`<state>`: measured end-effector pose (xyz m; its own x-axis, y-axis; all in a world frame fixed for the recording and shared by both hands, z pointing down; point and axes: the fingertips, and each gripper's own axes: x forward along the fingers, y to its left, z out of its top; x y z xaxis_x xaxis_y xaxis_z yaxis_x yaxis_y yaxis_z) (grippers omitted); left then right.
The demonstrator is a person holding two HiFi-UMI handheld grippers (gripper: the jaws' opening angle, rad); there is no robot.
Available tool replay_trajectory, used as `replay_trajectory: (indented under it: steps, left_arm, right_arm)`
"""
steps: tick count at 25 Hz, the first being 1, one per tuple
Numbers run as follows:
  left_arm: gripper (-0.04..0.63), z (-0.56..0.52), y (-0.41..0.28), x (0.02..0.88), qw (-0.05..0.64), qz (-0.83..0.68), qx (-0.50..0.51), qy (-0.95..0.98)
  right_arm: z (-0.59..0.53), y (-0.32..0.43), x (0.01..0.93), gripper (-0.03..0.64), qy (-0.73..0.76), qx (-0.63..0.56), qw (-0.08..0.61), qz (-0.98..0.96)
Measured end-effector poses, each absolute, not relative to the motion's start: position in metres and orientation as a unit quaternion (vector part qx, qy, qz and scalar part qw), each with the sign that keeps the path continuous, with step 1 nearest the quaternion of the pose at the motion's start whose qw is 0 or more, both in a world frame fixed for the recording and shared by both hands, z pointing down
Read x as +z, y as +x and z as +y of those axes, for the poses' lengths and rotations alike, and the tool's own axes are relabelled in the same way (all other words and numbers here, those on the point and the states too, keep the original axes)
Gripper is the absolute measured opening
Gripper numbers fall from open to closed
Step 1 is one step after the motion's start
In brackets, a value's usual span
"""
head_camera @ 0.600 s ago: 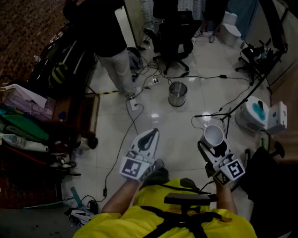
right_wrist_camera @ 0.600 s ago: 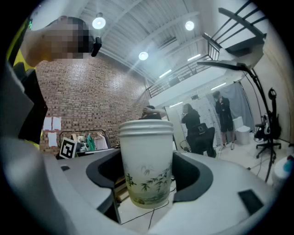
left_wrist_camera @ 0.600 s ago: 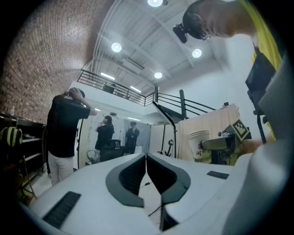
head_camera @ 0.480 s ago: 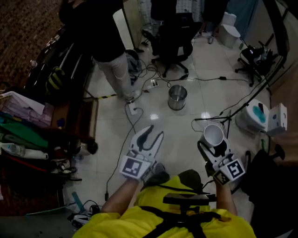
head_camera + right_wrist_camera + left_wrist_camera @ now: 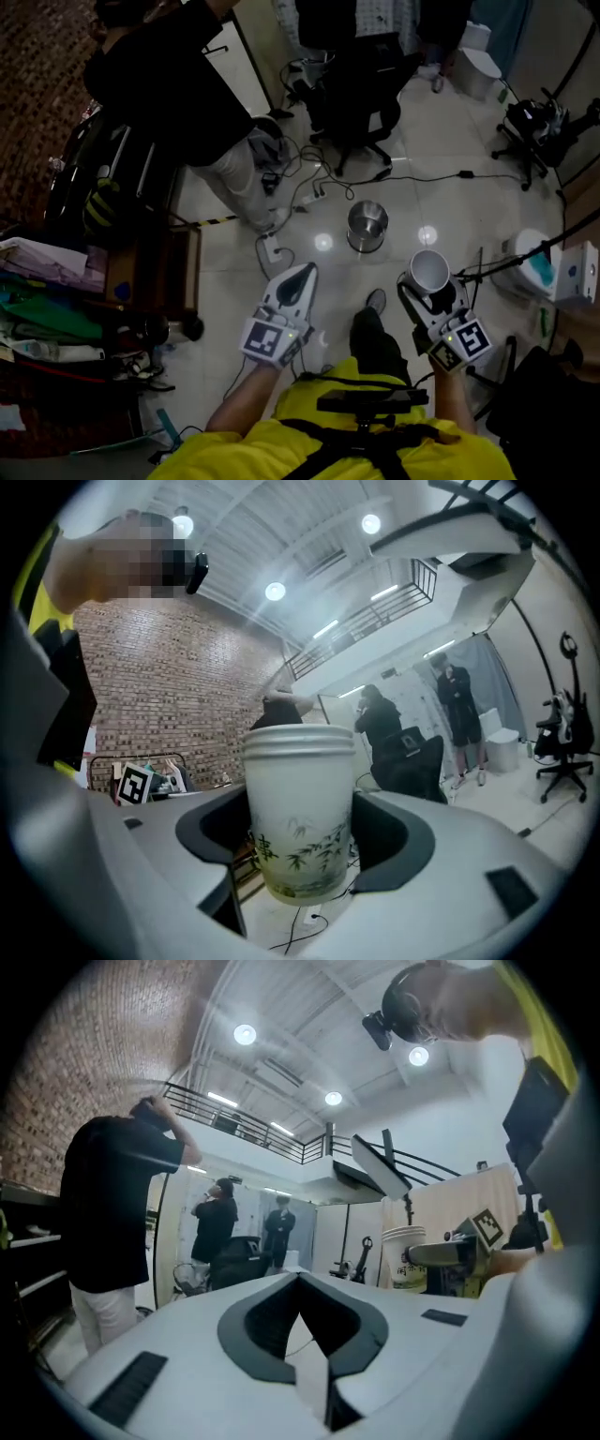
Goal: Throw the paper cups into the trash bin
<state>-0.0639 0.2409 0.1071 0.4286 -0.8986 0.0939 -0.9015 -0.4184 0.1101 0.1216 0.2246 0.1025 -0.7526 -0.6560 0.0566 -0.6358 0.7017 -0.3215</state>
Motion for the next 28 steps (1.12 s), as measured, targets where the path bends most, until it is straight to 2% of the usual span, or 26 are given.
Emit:
replay_trajectory:
  steps: [2, 4, 9, 13, 16, 24, 28]
  left_arm:
    - [0.012, 0.187, -0.067, 0.110, 0.055, -0.554, 0.005, 0.831]
    - [0.083, 0.135, -0.070, 0.111, 0.043, -0.567, 0.000, 0.823]
    - [0.083, 0.024, -0.073, 0.136, 0.035, -0.572, 0.030, 0.819]
    - [0.083, -0.044, -0.078, 0.190, 0.070, -0.561, 0.030, 0.824]
    - [0.083, -0.080, -0.076, 0.262, 0.100, -0.539, 0.055, 0.835]
    - [0.083, -0.144, -0.089, 0.512, 0.169, -0.538, 0.109, 0.819]
    - [0.083, -0.141, -0.091, 0.601, 0.211, -0.532, 0.127, 0.810]
  right_arm:
    - [0.167, 0.119, 0.113, 0.336, -0.339, -0.163, 0.033, 0.926]
    - [0.111, 0.116, 0.121, 0.336, -0.327, -0.168, 0.030, 0.930]
    - [-0.002, 0.105, 0.150, 0.336, -0.311, -0.178, 0.000, 0.934]
    - [-0.064, 0.091, 0.226, 0.336, -0.310, -0.205, -0.056, 0.927]
    - [-0.102, 0.083, 0.332, 0.336, -0.317, -0.228, -0.106, 0.914]
    - [-0.179, 0.062, 0.721, 0.336, -0.346, -0.320, -0.235, 0.850]
    - [-0.184, 0.046, 0.861, 0.336, -0.355, -0.353, -0.308, 0.809]
